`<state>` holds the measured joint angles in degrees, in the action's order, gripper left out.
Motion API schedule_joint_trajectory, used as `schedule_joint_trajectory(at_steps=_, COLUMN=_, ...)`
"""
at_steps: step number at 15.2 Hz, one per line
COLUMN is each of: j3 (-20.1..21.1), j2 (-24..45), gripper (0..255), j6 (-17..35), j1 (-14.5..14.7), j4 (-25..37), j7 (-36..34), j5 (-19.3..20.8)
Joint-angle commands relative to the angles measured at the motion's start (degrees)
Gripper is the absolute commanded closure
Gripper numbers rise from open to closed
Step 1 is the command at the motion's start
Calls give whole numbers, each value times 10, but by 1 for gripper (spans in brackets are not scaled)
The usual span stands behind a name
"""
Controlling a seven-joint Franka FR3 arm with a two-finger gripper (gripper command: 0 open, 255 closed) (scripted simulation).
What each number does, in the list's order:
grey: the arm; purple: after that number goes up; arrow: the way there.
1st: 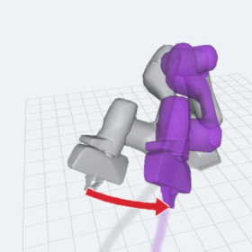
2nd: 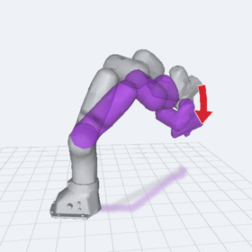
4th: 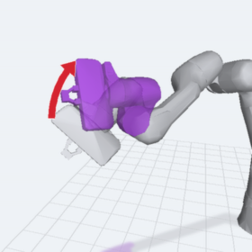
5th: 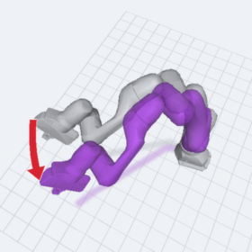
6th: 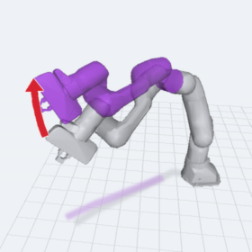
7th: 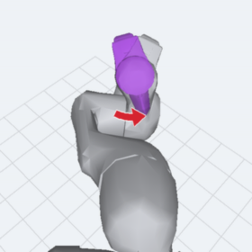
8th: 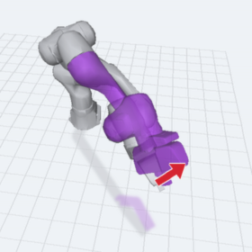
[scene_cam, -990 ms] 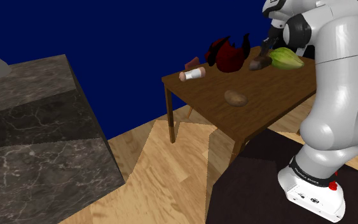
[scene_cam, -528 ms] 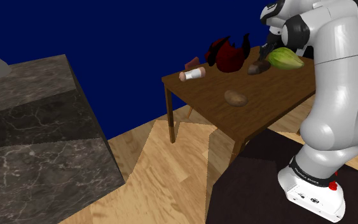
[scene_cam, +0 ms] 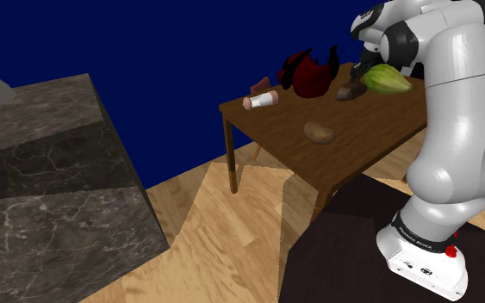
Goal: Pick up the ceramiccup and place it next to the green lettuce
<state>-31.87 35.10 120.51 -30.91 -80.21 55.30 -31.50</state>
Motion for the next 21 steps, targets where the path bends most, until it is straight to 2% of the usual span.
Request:
schedule_joint_trajectory(at_steps=1, j3=6, j2=18, gripper=255, j6=3, j1=-2, j4=-15, j7=5, j5=-4)
schedule_joint_trajectory(at_steps=8, j3=26, j2=37, gripper=255, j6=43, j1=-11, j4=-35, j7=17, j5=-13)
schedule_joint_trajectory(at_steps=16, j3=43, j2=33, gripper=255, j6=47, j1=-24, j4=-36, j7=11, j5=0)
schedule_joint_trajectory(at_steps=17, j3=46, j2=51, gripper=0, j6=38, j1=-21, j4=-5, j7=-6, j5=1)
schedule_joint_trajectory(at_steps=18, j3=42, j2=47, gripper=0, j6=20, j1=-14, j4=13, j7=-23, j5=11)
schedule_joint_trajectory(at_steps=19, j3=37, j2=17, gripper=0, j6=35, j1=4, j4=-31, j7=-23, j5=18)
schedule_joint_trajectory(at_steps=20, j3=42, j2=31, gripper=0, j6=44, j1=5, j4=-26, j7=-26, j5=14)
schedule_joint_trajectory(at_steps=21, j3=39, j2=16, gripper=0, j6=49, j1=10, j4=-45, j7=-24, j5=16)
